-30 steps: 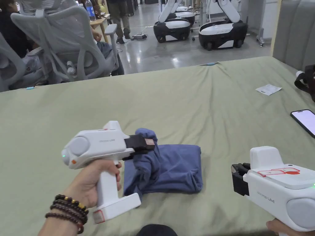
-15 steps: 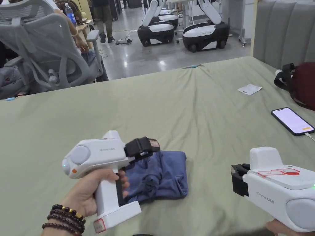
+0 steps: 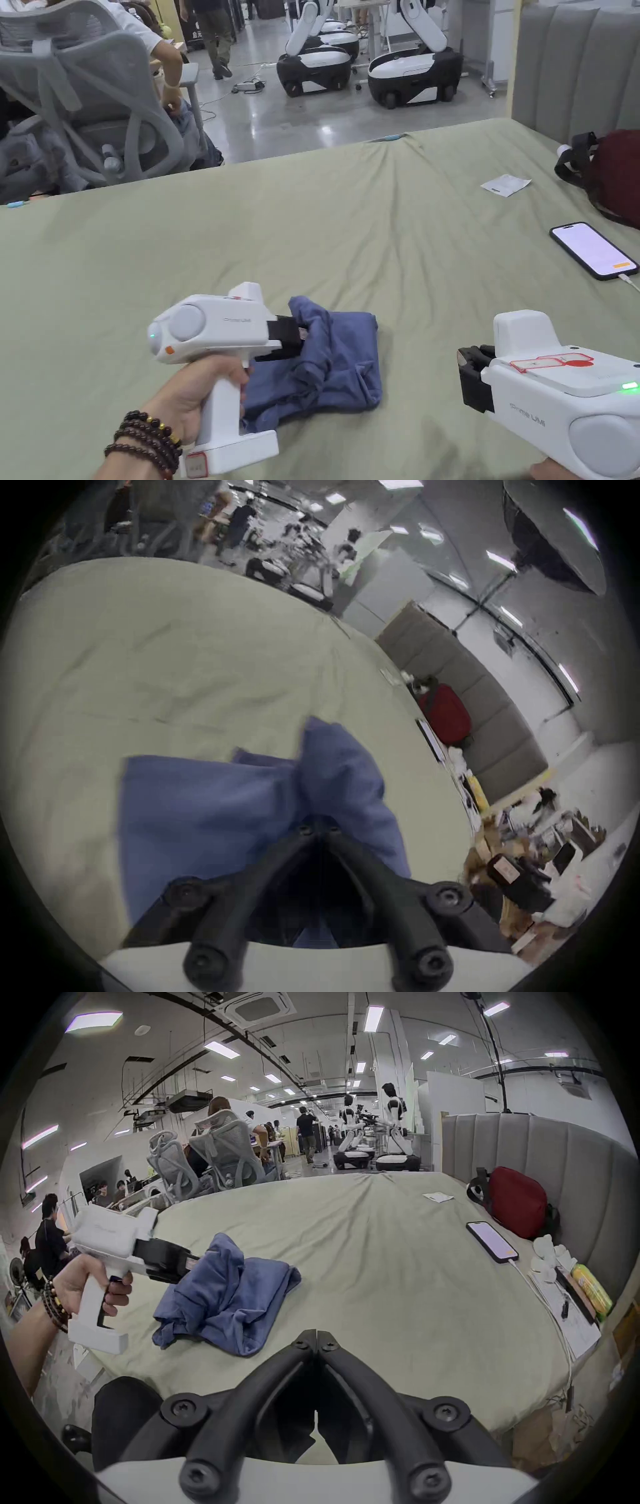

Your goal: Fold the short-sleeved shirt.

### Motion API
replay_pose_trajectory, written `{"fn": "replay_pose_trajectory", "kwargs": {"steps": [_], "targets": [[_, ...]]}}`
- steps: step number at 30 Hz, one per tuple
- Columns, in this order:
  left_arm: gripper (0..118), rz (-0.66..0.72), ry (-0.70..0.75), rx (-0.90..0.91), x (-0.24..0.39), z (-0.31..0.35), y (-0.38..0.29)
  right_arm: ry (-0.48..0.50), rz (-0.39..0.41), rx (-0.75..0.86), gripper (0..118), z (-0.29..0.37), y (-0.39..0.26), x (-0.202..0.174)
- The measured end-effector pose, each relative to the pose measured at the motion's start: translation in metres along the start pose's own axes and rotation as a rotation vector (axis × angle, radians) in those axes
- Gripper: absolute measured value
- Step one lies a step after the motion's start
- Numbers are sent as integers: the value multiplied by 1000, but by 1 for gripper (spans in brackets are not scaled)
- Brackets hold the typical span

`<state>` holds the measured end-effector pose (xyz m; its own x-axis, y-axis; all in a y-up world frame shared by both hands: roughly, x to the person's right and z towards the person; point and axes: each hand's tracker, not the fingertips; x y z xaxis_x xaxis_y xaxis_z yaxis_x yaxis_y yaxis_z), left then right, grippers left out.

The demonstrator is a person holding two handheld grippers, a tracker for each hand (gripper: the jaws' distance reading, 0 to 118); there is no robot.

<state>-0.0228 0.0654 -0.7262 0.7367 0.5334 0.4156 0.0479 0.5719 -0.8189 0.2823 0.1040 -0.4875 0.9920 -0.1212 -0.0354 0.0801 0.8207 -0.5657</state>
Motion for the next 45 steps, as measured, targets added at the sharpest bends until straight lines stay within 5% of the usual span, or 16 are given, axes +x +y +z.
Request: {"fn": "replay_pose_trajectory", "kwargs": {"steps": [9,14,20,25,27,28,29,31,32,34,39,43,45], "targets": [[0,-103,5,-194,58,-70,-6,-70,-2,-24,0,0,0,17],[0,10,-141,72,37,20,-15,37,22,-29,0,-37,19,-2],[0,118,-31,263,-14,120,-46,221,59,-41,0,-111,54,-54],[0,212,11,303,-45,146,-67,185,54,-179,0,-171,47,-67],[0,223,4,305,-51,144,-74,119,110,-252,0,-191,34,-67],[6,230,3,302,-52,140,-76,108,124,-258,0,-199,26,-66],[30,235,3,296,-59,132,-72,123,116,-226,0,-202,20,-65],[97,259,13,274,-60,115,-73,120,105,-214,0,-195,25,-65],[118,269,31,254,-60,105,-73,116,104,-215,0,-193,28,-65],[110,272,15,281,-75,91,-71,116,103,-218,0,-193,27,-65],[113,299,-4,134,-91,46,-50,117,100,-203,0,-192,24,-65],[113,171,21,143,-62,31,-46,120,96,-204,0,-192,24,-64],[97,157,-1,134,-53,27,-44,119,96,-200,0,-192,23,-65]]}}
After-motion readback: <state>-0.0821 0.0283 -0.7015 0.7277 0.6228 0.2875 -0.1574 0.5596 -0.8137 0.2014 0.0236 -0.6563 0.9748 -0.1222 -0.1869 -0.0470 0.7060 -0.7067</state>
